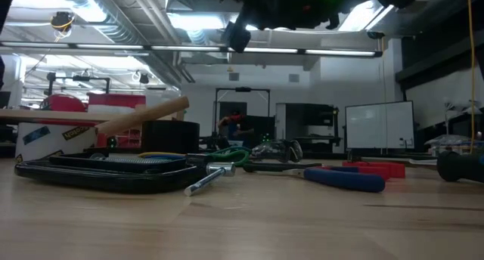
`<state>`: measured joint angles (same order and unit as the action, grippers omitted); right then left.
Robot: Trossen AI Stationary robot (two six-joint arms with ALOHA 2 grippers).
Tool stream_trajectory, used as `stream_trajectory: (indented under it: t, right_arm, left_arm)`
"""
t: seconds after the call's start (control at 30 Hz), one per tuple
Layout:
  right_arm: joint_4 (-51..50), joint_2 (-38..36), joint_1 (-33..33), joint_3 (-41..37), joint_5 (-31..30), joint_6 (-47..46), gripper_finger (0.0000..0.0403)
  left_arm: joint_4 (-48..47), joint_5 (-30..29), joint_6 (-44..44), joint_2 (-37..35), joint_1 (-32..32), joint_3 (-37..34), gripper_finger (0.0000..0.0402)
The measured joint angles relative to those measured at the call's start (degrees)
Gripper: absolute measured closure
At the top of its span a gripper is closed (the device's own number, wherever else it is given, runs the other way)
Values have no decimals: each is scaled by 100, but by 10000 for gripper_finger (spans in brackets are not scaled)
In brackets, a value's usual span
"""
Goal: Coil cords
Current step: Coil the red wire onto a black spool
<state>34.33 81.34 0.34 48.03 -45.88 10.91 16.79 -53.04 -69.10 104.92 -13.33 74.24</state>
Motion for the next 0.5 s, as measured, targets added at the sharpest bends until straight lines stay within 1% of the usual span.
stream_trajectory:
  t: [0.13,0.2,0.5]
  right_arm:
    - [56,0,0,0,-1,-10,402]
    - [56,0,0,0,1,-8,402]
    - [54,0,0,0,5,-8,402]
  left_arm:
    - [363,9,280,7,-1,0,282]
    - [389,11,385,7,-1,0,282]
    - [521,33,381,9,-48,-4,282]
